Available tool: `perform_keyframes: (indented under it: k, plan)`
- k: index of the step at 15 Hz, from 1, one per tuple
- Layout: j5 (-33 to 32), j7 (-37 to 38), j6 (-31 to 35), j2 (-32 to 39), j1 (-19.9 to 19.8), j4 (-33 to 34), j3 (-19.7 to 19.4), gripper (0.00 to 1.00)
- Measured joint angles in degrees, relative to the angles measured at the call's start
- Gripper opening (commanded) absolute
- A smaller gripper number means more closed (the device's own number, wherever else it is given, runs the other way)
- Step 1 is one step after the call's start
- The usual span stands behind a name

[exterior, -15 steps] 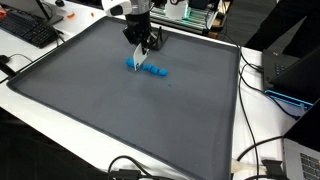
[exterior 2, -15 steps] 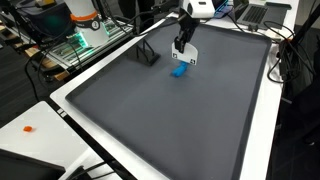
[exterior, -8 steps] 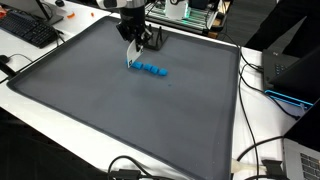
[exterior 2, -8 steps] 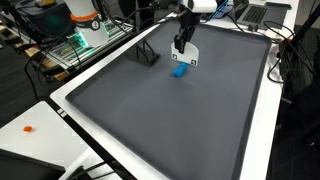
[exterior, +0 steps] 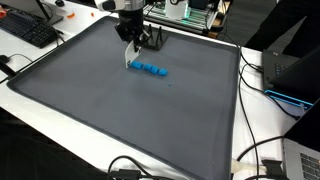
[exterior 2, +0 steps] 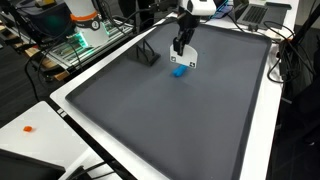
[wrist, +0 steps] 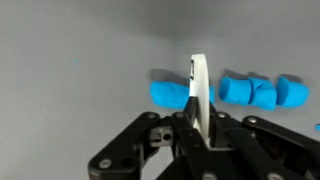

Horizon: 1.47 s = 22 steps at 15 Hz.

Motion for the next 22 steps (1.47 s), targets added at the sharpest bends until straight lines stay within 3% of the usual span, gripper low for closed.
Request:
perform_keyframes:
  k: [22]
  plan:
    - [-0.01, 0.00, 0.54, 4.46, -0.02, 2.28, -0.16, 0.02]
